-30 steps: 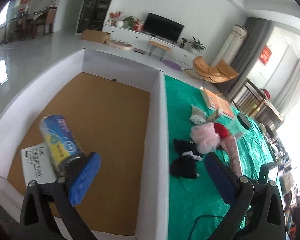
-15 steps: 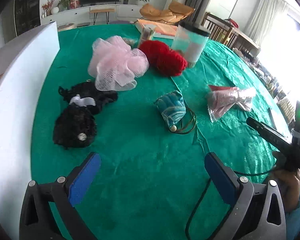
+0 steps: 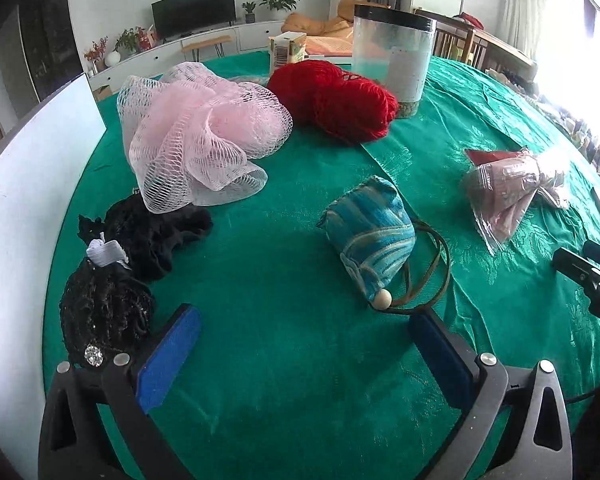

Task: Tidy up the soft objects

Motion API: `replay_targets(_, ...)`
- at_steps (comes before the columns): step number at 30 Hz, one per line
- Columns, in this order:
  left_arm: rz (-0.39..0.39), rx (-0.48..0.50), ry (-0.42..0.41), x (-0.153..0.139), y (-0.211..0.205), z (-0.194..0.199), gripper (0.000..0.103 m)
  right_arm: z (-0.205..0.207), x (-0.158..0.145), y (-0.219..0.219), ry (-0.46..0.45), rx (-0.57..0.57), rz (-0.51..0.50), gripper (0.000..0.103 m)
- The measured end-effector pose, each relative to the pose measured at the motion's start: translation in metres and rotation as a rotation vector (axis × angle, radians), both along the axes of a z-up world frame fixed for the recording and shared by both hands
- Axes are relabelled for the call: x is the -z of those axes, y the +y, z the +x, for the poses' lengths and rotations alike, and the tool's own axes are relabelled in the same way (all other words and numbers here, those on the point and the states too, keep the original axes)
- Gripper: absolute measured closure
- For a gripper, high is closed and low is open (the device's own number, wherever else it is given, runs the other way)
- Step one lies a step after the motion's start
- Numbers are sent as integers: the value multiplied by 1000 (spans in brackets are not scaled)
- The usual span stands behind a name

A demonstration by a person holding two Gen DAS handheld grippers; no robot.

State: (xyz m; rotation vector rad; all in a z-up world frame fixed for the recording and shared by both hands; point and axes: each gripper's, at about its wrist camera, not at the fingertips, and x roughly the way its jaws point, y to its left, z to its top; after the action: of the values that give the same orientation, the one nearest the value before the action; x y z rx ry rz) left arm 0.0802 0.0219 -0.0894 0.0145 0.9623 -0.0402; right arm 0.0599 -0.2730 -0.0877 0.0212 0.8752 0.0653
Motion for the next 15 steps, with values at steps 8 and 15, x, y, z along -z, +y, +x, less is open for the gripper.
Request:
replay_targets(8,1,0,-1,0,0,0,0,-36,5,18,-13,14,-41,9)
replay_targets(15,1,0,-1,0,0,0,0,-41,6,20,-14,15,-43,9)
